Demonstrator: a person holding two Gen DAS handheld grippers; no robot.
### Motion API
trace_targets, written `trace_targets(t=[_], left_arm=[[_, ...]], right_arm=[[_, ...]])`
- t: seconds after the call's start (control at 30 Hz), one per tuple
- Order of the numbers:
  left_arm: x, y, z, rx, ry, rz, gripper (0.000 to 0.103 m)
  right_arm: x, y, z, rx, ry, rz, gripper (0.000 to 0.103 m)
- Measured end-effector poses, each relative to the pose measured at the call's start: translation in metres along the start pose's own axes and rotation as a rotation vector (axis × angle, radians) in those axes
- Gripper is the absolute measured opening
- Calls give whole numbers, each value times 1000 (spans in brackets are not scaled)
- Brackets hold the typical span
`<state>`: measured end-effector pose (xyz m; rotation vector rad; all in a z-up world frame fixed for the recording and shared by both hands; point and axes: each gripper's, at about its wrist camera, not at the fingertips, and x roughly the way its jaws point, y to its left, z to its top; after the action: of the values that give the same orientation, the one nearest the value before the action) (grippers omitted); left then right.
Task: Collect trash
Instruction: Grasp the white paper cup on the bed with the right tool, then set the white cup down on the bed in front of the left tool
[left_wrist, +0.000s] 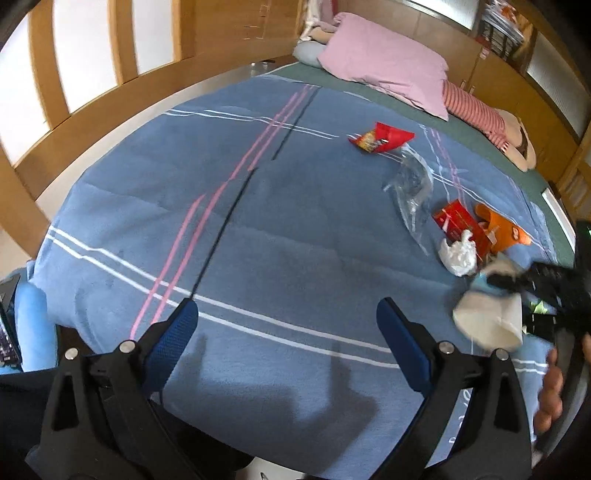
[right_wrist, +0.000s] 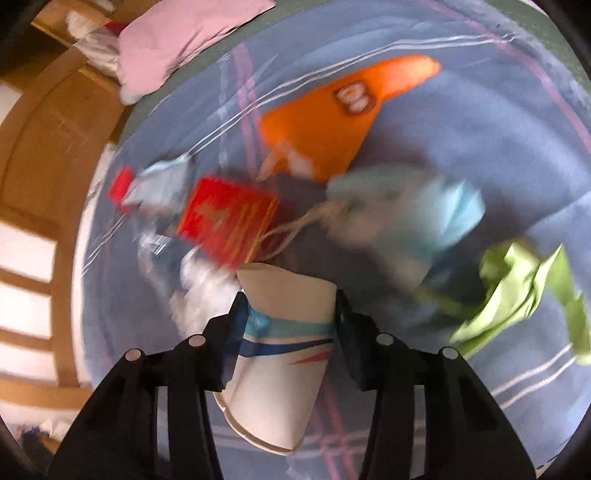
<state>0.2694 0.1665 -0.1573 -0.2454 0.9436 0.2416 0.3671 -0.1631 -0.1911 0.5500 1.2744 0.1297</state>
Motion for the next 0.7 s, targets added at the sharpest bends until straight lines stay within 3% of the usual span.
trace_targets(t=[0.1,0.3,0.37,0.57,0.7], left_arm=[[0,14,0,-58,9,11,97],[-3,38,1,-160,1,22,97],[-4,41,1,-174,-3,25,97],[-2,45,1,-184,9,16,97],[-1,42,1,-172,13,-1,97]], right_arm=[[4,19,-21,-75,90,55,47],[14,69,-64,-311,214,61,47],[18,87,-74,-391,235,57,47],[24,96,-84,-449,251,35,48],[15,81,-76,-396,193,-3,71]])
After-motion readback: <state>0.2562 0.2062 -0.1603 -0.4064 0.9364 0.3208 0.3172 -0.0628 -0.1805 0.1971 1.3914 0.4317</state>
